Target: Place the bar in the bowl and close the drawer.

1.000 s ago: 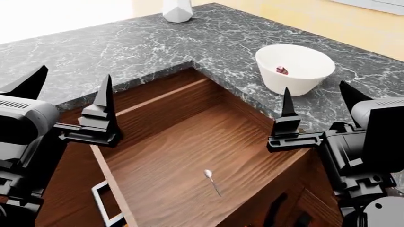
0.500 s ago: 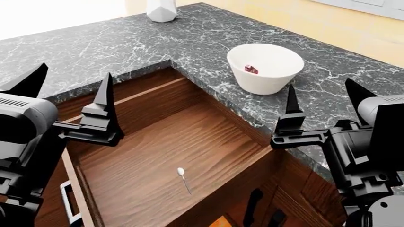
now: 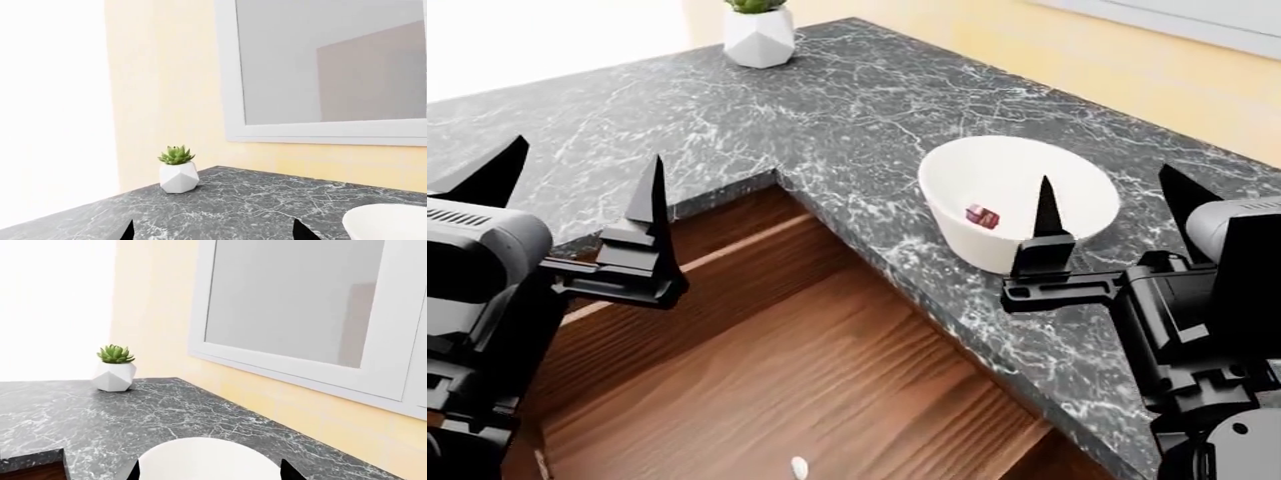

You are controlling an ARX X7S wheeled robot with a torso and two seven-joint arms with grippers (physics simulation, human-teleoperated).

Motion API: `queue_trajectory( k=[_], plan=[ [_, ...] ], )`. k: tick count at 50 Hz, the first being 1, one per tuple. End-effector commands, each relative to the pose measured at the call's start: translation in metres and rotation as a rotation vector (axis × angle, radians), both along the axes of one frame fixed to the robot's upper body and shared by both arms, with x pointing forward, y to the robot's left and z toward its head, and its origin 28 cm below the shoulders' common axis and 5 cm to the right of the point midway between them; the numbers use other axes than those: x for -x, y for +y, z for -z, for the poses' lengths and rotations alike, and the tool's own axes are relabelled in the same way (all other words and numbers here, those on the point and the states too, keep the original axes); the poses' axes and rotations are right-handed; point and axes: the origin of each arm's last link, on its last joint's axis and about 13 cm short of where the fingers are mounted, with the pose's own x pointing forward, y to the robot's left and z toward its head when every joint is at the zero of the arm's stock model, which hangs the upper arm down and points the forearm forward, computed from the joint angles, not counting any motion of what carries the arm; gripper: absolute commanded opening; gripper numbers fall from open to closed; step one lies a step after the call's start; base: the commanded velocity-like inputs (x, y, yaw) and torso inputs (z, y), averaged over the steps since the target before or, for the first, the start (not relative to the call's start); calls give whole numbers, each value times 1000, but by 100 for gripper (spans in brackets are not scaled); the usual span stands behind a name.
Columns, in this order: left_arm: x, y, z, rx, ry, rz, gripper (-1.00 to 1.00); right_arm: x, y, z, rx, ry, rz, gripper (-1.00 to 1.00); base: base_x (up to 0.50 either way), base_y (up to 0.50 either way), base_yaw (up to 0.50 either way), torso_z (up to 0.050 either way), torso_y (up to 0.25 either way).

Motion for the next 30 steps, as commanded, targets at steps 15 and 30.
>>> queue_trajectory(
  k=[15, 30],
  plan=[
    [9, 13, -7, -9, -13, -89, 100, 1, -2, -1, -14, -10, 23, 100, 30, 40, 0, 0, 1],
    [42, 53, -2, 9, 8, -367, 100, 1, -3, -2, -21, -19, 15, 100, 0, 0, 0, 0, 0]
  ],
)
